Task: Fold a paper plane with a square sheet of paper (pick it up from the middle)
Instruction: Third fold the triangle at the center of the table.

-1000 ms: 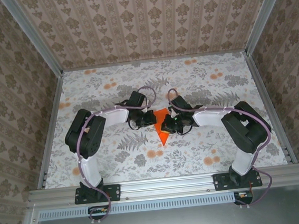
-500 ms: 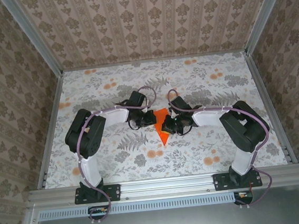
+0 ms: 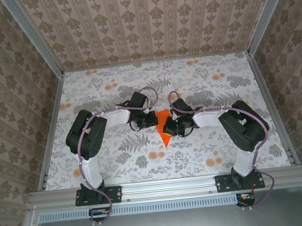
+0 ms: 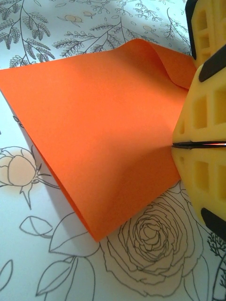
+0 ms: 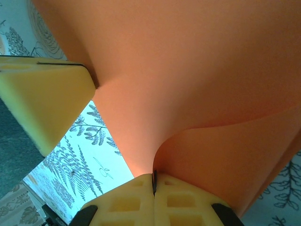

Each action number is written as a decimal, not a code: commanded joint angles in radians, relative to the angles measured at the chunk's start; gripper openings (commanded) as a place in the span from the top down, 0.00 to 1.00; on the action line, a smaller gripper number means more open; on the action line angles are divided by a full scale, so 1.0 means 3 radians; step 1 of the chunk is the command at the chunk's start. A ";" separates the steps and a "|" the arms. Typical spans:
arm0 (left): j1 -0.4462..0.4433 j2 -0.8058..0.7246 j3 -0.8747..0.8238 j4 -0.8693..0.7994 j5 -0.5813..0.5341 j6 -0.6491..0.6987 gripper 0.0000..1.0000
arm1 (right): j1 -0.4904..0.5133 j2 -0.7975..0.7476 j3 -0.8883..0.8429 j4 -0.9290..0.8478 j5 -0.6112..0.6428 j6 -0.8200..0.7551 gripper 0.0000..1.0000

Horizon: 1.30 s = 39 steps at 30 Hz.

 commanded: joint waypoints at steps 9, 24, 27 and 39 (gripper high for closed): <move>-0.0015 0.0081 0.0041 -0.0135 0.0016 0.0057 0.90 | 0.0020 0.0086 0.0001 0.0033 0.0016 0.0032 0.98; 0.0000 -0.0006 0.0027 -0.0145 -0.0020 -0.0008 0.88 | 0.0020 0.0142 0.0019 -0.0041 0.0057 -0.0008 0.95; 0.0044 -0.0150 0.0002 -0.0125 -0.0056 -0.0105 0.84 | 0.0020 0.0149 0.0018 -0.0085 0.0059 -0.0023 0.88; 0.0314 -0.0727 -0.0341 -0.0013 -0.0310 -0.0396 0.74 | 0.0022 0.0161 0.0038 -0.0125 0.0040 -0.0018 0.67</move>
